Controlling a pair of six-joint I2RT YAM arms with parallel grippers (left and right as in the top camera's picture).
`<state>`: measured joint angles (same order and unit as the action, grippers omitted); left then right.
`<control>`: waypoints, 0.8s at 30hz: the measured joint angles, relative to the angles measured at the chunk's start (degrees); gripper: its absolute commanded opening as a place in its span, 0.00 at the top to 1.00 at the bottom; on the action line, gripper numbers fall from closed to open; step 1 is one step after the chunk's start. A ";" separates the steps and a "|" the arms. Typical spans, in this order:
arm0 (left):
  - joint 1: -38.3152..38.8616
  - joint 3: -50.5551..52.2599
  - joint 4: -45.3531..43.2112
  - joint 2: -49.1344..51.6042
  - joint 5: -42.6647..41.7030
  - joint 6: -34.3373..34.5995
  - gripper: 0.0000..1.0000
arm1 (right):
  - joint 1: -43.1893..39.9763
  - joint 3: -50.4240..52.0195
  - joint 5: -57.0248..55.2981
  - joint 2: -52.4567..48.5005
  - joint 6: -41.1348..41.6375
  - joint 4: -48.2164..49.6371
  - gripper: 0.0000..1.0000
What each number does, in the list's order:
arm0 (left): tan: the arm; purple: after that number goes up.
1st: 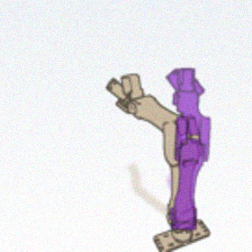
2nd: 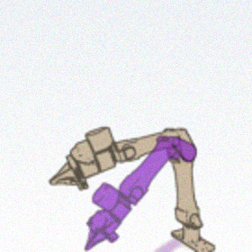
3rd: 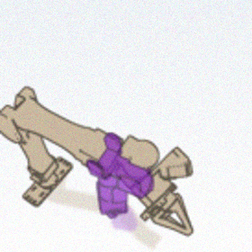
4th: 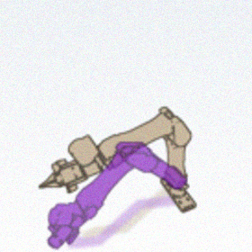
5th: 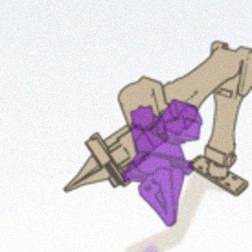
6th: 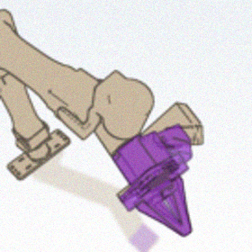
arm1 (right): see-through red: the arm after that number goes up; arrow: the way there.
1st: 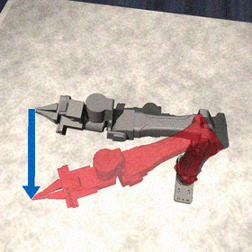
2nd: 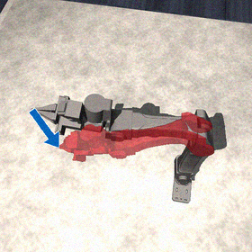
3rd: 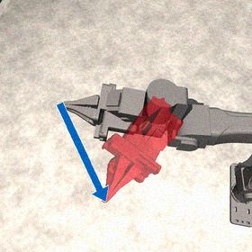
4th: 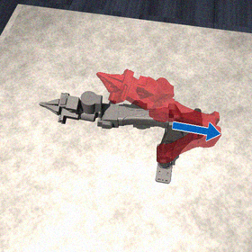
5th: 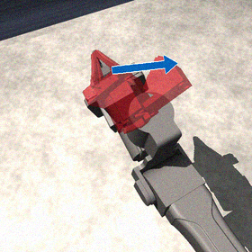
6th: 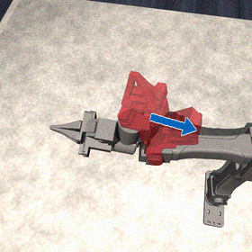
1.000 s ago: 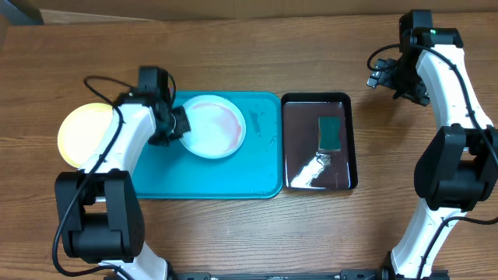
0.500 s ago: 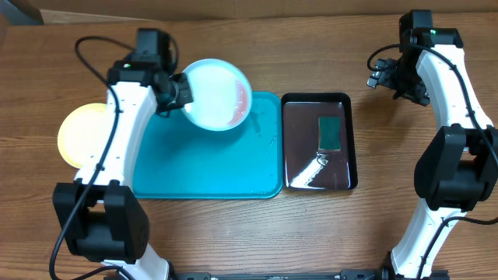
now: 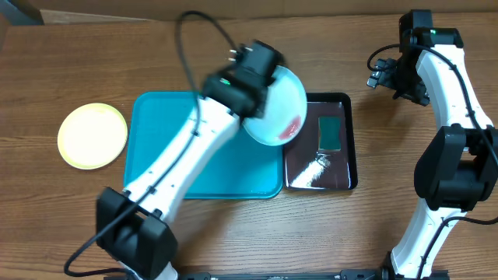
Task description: Clean dirty plates on tray and stack at the side
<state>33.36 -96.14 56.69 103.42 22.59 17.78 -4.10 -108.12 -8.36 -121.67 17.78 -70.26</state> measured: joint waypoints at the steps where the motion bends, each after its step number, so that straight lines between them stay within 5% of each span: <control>1: 2.12 0.00 0.02 0.00 2.89 0.00 0.96 | 0.00 0.00 0.00 0.00 0.00 0.00 0.00; 17: 29.86 -0.02 -5.51 0.00 53.53 -1.57 0.96 | 0.00 0.00 0.00 0.00 0.00 0.00 0.00; 24: 33.79 -0.26 -15.89 0.00 62.40 -10.08 0.96 | 0.00 0.00 0.02 0.00 -0.02 -0.02 0.00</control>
<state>67.16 -96.40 40.80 103.42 84.99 7.70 -4.10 -108.12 -8.34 -121.67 17.76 -70.28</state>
